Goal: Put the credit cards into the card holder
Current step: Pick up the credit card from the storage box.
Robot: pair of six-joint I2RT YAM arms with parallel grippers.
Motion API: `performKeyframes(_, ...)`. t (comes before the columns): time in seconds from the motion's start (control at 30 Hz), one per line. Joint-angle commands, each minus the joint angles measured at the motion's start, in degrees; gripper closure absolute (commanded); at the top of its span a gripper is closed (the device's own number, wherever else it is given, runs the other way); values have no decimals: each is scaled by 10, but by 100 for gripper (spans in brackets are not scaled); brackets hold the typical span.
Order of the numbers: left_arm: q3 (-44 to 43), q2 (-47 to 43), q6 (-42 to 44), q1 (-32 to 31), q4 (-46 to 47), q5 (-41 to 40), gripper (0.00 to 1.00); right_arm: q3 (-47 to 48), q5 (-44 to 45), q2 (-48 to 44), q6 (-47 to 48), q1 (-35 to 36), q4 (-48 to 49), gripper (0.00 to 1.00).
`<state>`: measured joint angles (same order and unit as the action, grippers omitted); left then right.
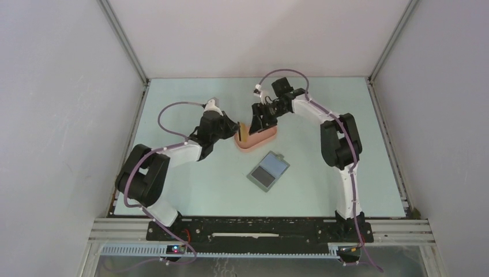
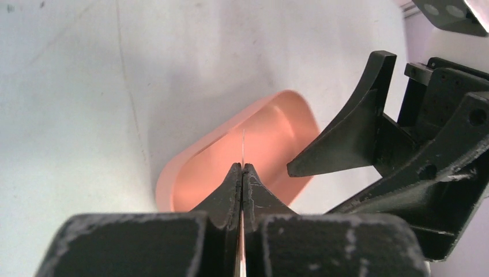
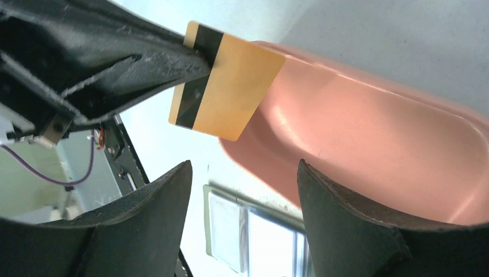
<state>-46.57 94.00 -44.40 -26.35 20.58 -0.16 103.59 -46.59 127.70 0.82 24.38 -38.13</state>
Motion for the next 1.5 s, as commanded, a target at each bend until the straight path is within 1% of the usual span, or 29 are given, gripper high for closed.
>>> performKeyframes(0.0, 30, -64, 46, -3, 66, 16, 100, -17, -12, -106, 85, -5, -15, 25)
performKeyframes(0.23, 41, -74, 63, -3, 78, 30, 100, -90, -21, -207, 131, -6, 1, 25)
performKeyframes(0.33, 42, -75, 71, -3, 91, 39, 100, -122, -38, -233, 148, -9, 13, 25)
performKeyframes(0.4, 47, -79, 85, -3, 108, 43, 100, -142, -67, -241, 153, -15, 39, 25)
performKeyframes(0.5, 52, -80, 104, -2, 134, 56, 100, -148, -83, -221, 138, -25, 76, 25)
performKeyframes(0.63, 58, -71, 133, 2, 189, 113, 100, -145, -112, -176, 91, -42, 141, 27)
performKeyframes(0.77, 72, -61, 141, 13, 258, 175, 100, -148, -130, -149, 51, -45, 200, 27)
performKeyframes(0.87, 84, -46, 122, 25, 306, 208, 100, -155, -138, -133, 11, -45, 242, 26)
performKeyframes(1.1, 89, 28, 63, 40, 413, 243, 100, -146, -156, -82, -71, -45, 297, 27)
performKeyframes(1.3, 80, 67, 43, 48, 446, 259, 100, -131, -166, -47, -99, -43, 312, 30)
performKeyframes(1.47, 75, 95, 17, 53, 484, 275, 100, -127, -202, -27, -133, -39, 338, 35)
